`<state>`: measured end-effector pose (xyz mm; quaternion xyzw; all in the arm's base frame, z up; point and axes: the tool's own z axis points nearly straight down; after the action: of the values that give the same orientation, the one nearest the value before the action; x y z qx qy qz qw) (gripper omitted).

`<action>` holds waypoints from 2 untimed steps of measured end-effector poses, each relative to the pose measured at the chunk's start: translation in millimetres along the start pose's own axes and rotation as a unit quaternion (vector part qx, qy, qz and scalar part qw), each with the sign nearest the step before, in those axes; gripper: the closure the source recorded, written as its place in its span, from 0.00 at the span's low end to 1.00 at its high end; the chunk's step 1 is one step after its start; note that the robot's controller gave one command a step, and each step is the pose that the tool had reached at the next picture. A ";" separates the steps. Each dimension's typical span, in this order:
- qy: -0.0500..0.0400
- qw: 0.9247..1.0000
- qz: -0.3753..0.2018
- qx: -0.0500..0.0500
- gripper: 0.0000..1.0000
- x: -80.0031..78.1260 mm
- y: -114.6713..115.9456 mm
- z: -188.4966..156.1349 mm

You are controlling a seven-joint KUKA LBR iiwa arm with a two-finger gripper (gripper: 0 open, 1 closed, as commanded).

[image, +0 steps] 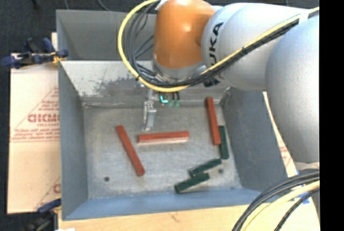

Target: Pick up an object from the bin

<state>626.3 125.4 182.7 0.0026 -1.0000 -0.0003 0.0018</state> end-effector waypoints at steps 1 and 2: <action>-0.005 0.998 -0.070 0.001 0.00 -20.9 0.7 24.2; -0.002 0.999 0.034 -0.001 0.00 -14.3 -10.0 113.4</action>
Offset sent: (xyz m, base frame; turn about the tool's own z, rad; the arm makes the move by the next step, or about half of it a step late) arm 0.0194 0.0020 -0.0245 -0.1419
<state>640.2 115.5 69.3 -0.0313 -0.9995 -0.0010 0.0003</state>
